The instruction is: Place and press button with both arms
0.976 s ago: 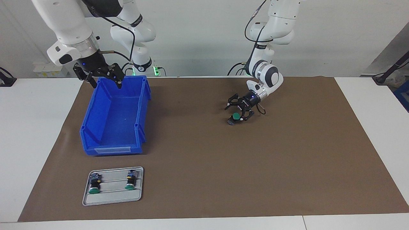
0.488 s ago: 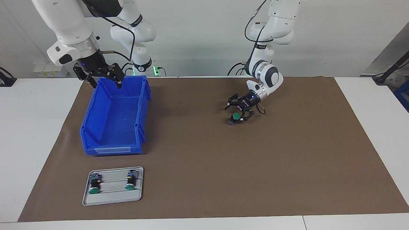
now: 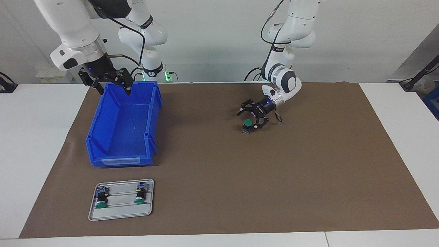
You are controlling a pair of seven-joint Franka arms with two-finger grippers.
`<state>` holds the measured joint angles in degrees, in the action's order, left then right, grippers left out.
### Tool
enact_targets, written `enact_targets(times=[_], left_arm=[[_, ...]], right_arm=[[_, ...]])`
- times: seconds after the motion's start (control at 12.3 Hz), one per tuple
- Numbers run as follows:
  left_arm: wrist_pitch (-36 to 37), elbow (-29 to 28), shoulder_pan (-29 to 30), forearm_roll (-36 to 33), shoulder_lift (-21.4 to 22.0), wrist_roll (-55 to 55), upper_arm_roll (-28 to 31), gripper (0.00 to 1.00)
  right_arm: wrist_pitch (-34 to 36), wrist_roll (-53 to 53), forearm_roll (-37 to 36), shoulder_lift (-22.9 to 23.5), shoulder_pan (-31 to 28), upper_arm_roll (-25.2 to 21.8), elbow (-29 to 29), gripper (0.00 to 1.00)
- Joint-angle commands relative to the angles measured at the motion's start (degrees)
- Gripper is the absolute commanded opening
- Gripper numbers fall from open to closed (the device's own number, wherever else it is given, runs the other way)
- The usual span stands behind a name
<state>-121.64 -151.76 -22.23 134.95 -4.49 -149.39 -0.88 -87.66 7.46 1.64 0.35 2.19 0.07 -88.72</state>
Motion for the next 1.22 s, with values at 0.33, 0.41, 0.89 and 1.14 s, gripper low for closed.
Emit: enact_targets(times=[0.33,0.41,0.89,1.14], left_arm=[[-8.94,2.52,0.17,0.67,0.79,0.24,0.27,0.94],[-10.44,3.05,-0.18,0.67,0.88,1.02,0.00,0.92],[-18.89,5.43,-4.66,0.58,5.71,8.50,-0.26,0.86],[-19.16,4.73,-4.75,0.58,5.80,8.06,-0.26,0.86]], right_arm=[[-0.67,-1.31,1.53,-1.59,-0.17,-0.16,-1.89,1.00],[-0.59,-1.31,1.53,-1.59,-0.17,-0.07,-1.89,1.00],[-0.67,-1.31,1.53,-1.59,-0.26,-0.07,-1.89,1.00],[-0.67,-1.31,1.53,-1.59,-0.26,-0.16,-1.89,1.00]])
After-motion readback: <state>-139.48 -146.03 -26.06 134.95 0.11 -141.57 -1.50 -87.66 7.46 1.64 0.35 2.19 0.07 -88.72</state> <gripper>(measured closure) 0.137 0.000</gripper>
